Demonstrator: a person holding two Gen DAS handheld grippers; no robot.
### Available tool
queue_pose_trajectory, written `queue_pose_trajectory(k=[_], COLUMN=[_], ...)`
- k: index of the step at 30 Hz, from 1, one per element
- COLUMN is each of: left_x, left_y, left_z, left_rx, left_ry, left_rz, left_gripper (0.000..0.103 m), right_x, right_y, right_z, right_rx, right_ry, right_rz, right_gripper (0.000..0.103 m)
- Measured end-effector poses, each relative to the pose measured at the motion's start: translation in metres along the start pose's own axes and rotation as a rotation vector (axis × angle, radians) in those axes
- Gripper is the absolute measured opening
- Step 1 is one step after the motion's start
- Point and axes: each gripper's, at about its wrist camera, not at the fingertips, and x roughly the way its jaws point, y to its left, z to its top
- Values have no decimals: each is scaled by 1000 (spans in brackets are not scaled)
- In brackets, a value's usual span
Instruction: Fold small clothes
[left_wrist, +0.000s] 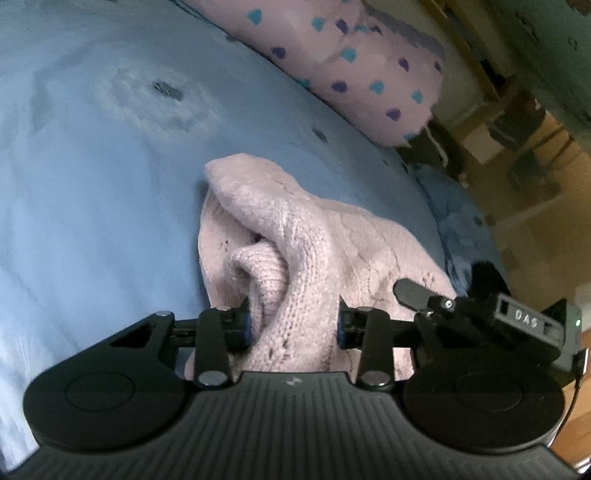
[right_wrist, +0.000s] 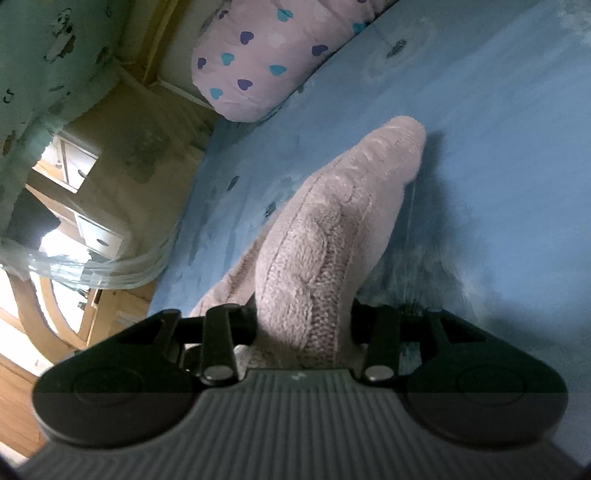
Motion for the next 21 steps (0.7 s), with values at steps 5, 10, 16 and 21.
queue_pose_trajectory(k=[5, 10, 16, 21], left_x=[-17, -32, -26, -36], left_y=[-33, -58, -71, -91], left_z=[-41, -87, -134, -141], left_rx=[33, 74, 151, 231], left_ry=[66, 116, 157, 116], left_rz=[-19, -34, 35, 118], left_gripper=[43, 43, 51, 55], right_x=[-45, -96, -129, -118], right_y=[5, -8, -40, -54], right_z=[-16, -43, -77, -99], right_rx=[-6, 6, -59, -201], right_ry=[21, 30, 45, 22], right_rz=[-30, -50, -154, -260], right_gripper=[44, 44, 48, 60])
